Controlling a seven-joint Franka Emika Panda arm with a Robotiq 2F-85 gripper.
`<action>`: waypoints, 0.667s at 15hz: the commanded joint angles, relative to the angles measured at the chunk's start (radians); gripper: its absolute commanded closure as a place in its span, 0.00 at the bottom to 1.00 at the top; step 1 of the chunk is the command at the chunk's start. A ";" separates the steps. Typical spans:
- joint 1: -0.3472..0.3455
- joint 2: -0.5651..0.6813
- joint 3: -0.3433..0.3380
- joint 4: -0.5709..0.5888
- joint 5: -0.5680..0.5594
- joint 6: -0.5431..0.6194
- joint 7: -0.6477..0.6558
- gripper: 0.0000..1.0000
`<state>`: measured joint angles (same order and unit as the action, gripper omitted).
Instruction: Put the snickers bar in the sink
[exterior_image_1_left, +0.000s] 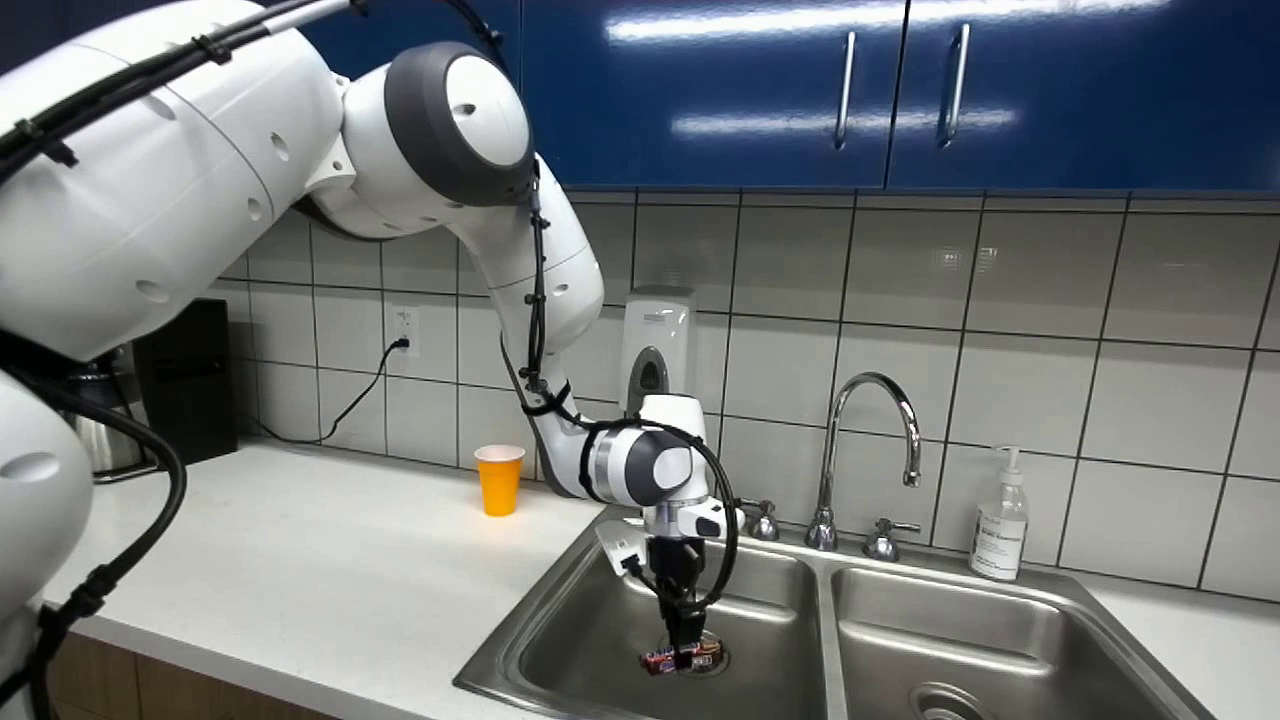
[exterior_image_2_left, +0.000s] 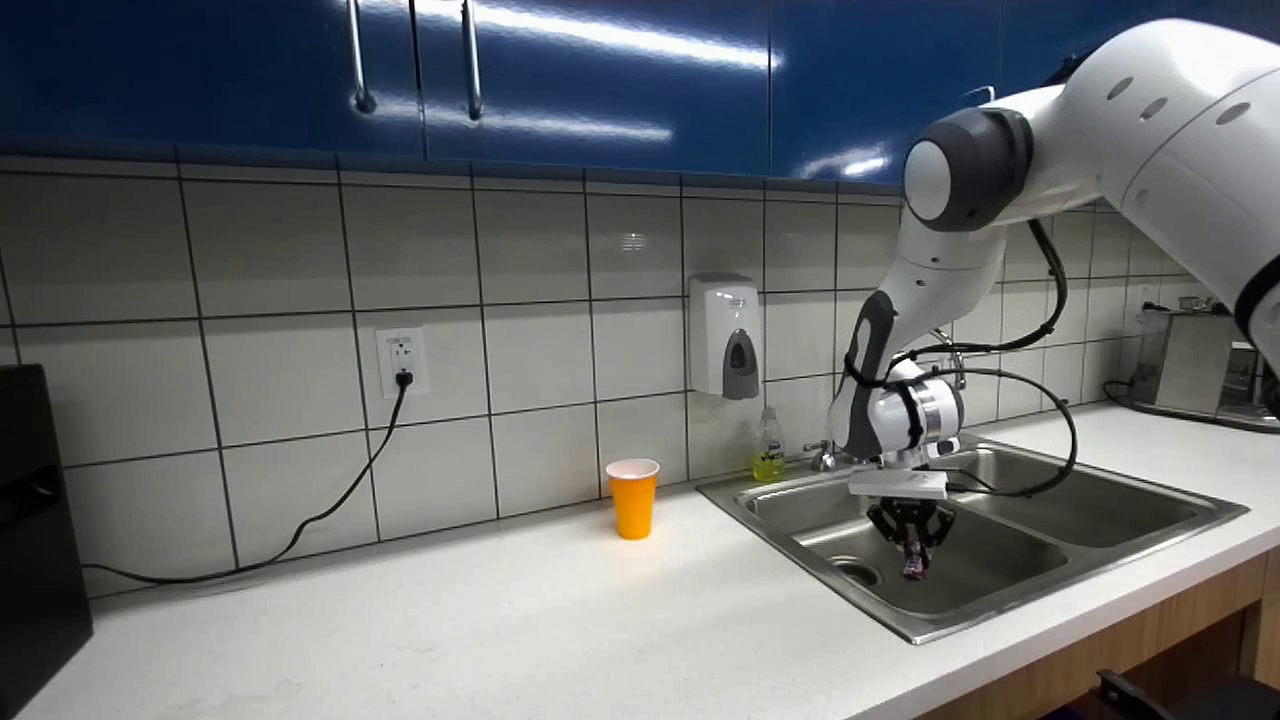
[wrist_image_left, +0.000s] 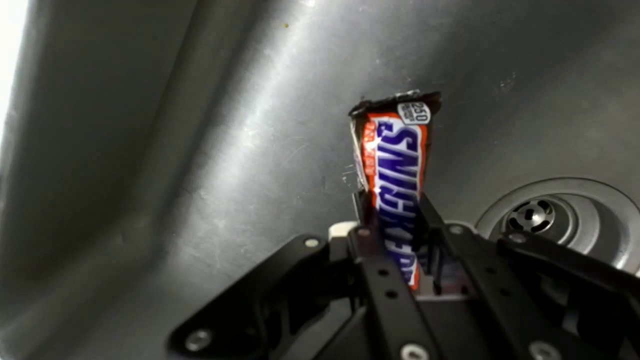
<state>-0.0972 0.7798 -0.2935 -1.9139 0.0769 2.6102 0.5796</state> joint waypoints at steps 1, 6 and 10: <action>-0.039 0.072 0.021 0.080 0.039 -0.008 -0.048 0.94; -0.048 0.128 0.021 0.130 0.064 -0.011 -0.064 0.94; -0.053 0.164 0.018 0.161 0.075 -0.015 -0.071 0.94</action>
<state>-0.1202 0.9145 -0.2928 -1.8001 0.1267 2.6102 0.5485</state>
